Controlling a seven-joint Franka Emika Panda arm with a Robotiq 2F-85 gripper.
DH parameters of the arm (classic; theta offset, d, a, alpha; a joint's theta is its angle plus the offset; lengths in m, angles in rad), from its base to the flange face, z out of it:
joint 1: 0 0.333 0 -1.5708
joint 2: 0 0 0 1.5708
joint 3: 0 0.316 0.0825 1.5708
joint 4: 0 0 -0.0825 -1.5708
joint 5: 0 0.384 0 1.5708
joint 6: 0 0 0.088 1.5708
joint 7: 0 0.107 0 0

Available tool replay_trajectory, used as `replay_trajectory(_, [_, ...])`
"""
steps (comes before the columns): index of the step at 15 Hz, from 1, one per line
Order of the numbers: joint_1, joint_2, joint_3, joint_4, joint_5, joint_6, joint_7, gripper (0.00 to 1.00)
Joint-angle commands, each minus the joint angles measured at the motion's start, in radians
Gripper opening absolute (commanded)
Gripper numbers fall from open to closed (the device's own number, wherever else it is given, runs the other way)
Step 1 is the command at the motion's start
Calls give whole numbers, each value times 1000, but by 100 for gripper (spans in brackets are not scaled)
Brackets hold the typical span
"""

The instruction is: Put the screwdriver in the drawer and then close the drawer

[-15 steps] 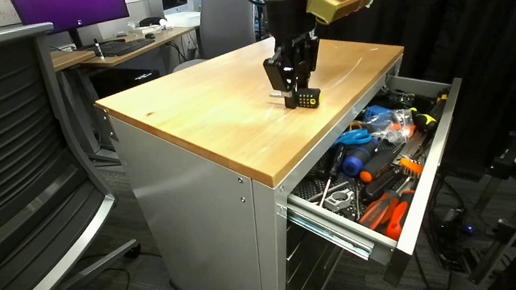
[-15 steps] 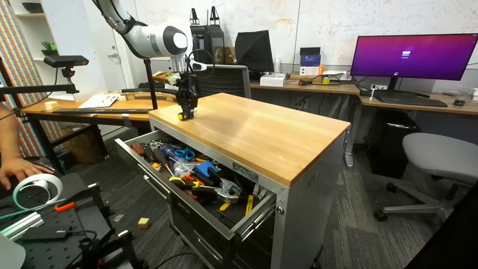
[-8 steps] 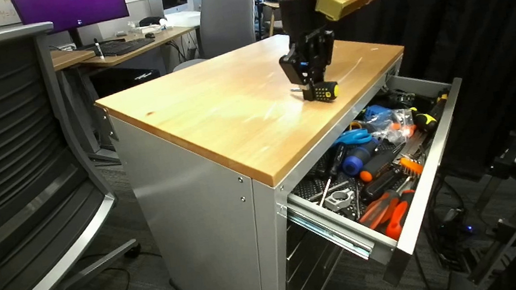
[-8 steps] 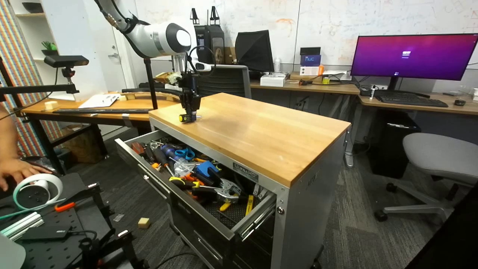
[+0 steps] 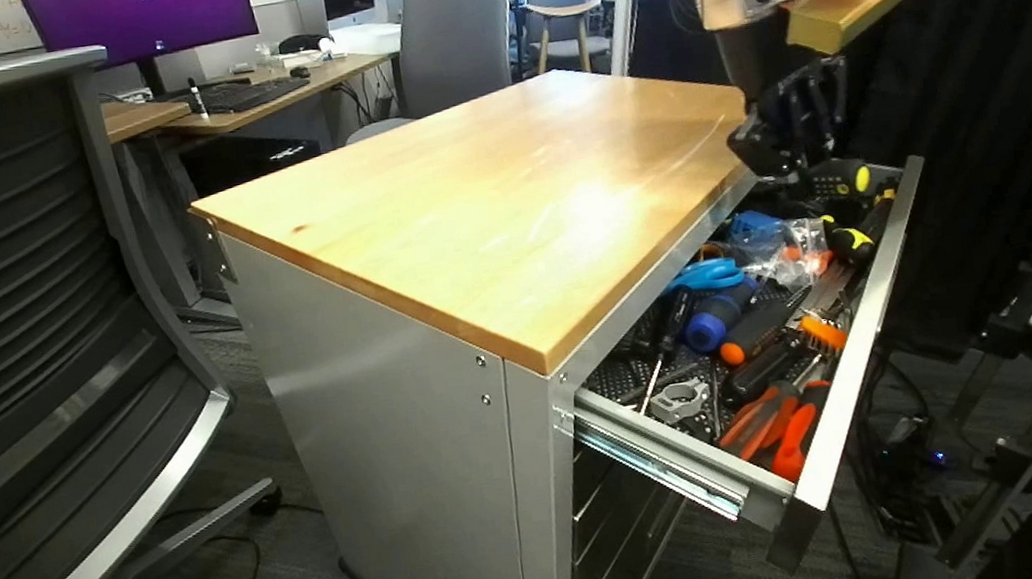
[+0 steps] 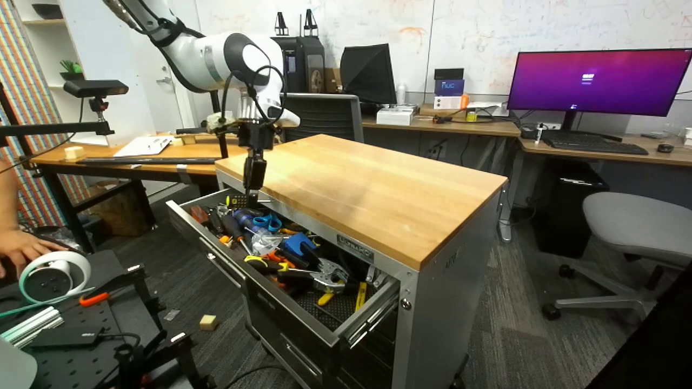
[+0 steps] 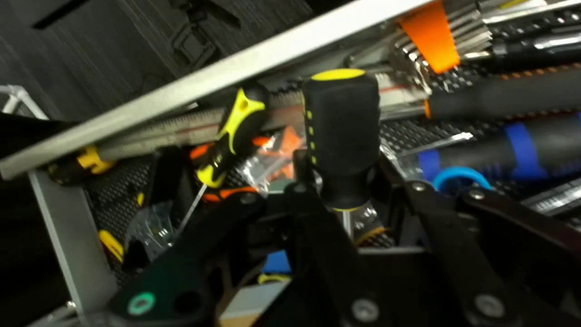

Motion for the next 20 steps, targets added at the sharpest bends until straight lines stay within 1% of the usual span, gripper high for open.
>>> replay_trajectory(1, [-43, -155, 6, -227, -35, 68, 66, 54])
replay_trajectory(2, [-53, -176, 8, -263, -49, 85, 77, 14])
replay_trajectory(4, [-72, -215, 12, -313, -86, 138, 94, 12])
replay_trajectory(7, [-98, -261, 22, -358, -115, 201, 83, 12])
replay_trajectory(12, [-129, -297, 37, -388, -123, 278, 56, 11])
replay_trajectory(18, [-154, -295, 45, -387, -168, 422, 97, 12])
replay_trajectory(19, [-109, -125, 93, -245, -153, 445, 194, 12])
replay_trajectory(20, [-104, -98, 99, -218, -157, 462, 228, 12])
